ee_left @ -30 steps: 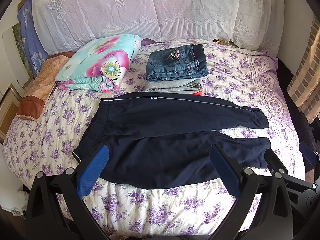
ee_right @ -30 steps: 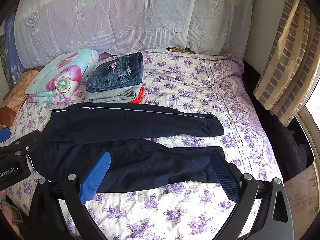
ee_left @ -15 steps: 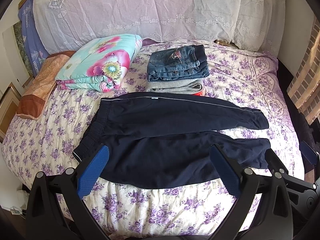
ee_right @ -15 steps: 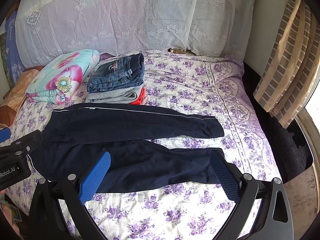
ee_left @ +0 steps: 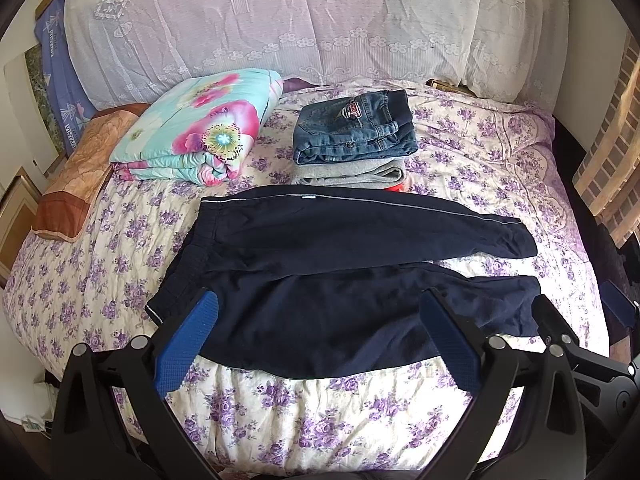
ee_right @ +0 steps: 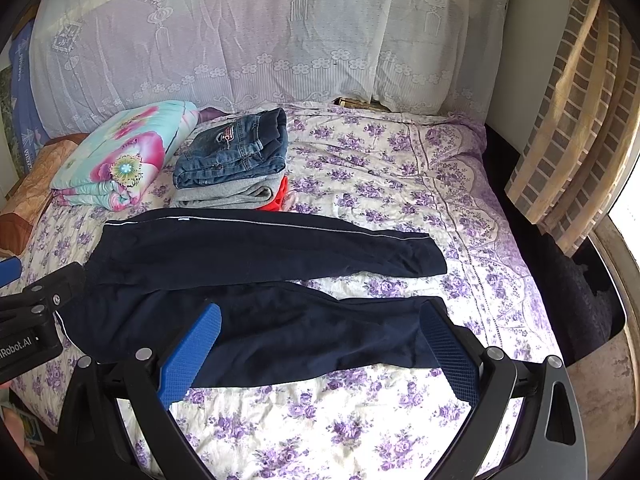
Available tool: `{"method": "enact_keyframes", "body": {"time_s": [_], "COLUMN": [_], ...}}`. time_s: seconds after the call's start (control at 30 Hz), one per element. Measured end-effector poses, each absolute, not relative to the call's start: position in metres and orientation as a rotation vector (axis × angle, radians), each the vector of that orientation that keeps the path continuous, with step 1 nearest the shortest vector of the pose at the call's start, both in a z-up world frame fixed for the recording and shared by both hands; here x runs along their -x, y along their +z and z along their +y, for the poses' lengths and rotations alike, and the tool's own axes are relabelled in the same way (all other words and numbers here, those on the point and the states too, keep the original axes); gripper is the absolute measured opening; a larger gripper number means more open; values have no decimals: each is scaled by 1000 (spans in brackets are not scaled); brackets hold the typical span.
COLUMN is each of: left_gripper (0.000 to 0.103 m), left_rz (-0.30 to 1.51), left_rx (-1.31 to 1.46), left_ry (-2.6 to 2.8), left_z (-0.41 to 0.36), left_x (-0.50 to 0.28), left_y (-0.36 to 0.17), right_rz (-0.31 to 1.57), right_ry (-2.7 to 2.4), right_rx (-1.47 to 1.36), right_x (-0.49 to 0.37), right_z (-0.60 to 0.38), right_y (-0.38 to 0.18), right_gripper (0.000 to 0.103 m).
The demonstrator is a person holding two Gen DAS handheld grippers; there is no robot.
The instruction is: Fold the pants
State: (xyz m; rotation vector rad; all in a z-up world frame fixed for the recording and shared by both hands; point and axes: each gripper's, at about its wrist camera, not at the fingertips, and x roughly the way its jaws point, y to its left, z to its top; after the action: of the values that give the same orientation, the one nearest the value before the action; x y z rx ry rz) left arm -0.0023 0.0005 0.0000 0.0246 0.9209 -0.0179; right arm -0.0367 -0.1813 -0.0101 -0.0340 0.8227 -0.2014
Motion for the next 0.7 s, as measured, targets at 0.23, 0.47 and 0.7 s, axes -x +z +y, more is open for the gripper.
{"method": "enact_keyframes", "body": {"time_s": [0.23, 0.47, 0.7], "left_gripper": [98, 98, 98], "left_rz": [923, 924, 925], "left_rx": [-23, -22, -21], "left_ry": [-18, -18, -18], "left_z": [1, 1, 0], "left_x": [3, 2, 2], "left_y": [0, 0, 0], "right_rz": [823, 824, 826], "right_ry": [-201, -201, -201], "right_rx": [35, 35, 34], "right_x": [36, 35, 33], "right_z": [-181, -180, -182], "right_y": [-11, -12, -12], "right_gripper": [99, 99, 100]}}
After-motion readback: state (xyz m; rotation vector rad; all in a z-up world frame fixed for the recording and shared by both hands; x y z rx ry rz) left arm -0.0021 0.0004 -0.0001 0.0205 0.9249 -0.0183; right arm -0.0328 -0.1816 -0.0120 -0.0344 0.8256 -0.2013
